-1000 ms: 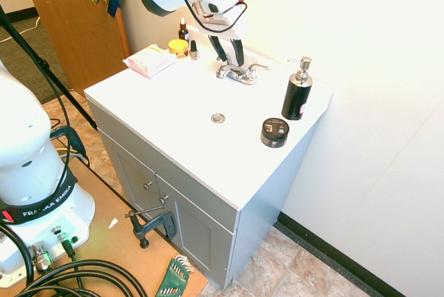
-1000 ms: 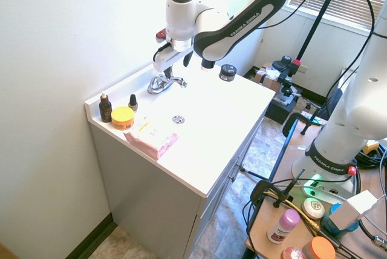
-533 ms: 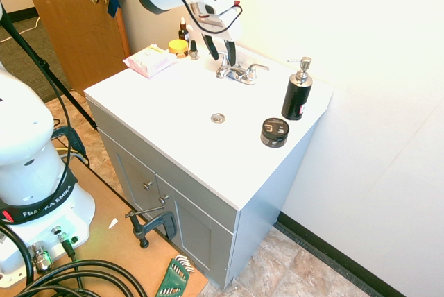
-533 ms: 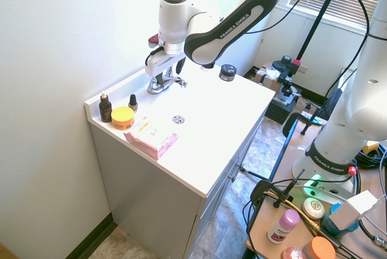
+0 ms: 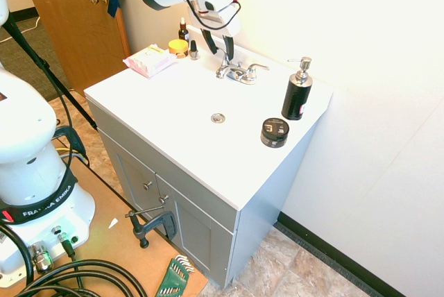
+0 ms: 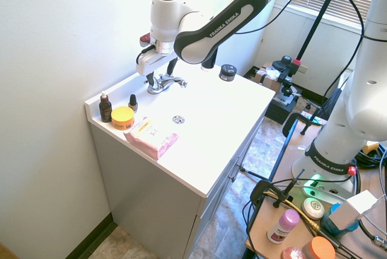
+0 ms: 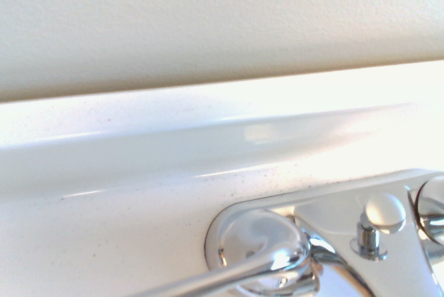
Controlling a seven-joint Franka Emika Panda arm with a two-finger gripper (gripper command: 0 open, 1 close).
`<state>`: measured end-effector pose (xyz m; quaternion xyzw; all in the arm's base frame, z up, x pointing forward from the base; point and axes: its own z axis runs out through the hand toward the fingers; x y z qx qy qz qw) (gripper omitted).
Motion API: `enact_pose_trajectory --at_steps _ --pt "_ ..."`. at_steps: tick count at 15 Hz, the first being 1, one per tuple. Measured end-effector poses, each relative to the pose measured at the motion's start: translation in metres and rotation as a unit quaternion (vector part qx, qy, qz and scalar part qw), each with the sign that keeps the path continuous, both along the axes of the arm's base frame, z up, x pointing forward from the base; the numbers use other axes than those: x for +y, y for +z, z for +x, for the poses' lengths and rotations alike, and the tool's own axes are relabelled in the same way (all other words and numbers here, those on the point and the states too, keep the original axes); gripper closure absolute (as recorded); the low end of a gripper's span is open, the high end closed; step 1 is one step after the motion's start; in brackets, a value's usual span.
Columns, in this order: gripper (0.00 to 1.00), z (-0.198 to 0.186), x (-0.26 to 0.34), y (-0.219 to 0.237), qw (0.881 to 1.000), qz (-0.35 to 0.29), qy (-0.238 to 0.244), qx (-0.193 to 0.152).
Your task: Turn off the hot water
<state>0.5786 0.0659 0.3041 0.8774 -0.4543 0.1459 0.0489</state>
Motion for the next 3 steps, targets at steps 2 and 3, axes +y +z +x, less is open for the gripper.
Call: enact_pose_trajectory --at_steps 2,3 --pt "0.00 -0.030 -0.014 0.012 0.999 0.012 0.033 0.027" --pt "0.00 -0.046 -0.023 0.020 0.998 0.021 0.044 0.039"
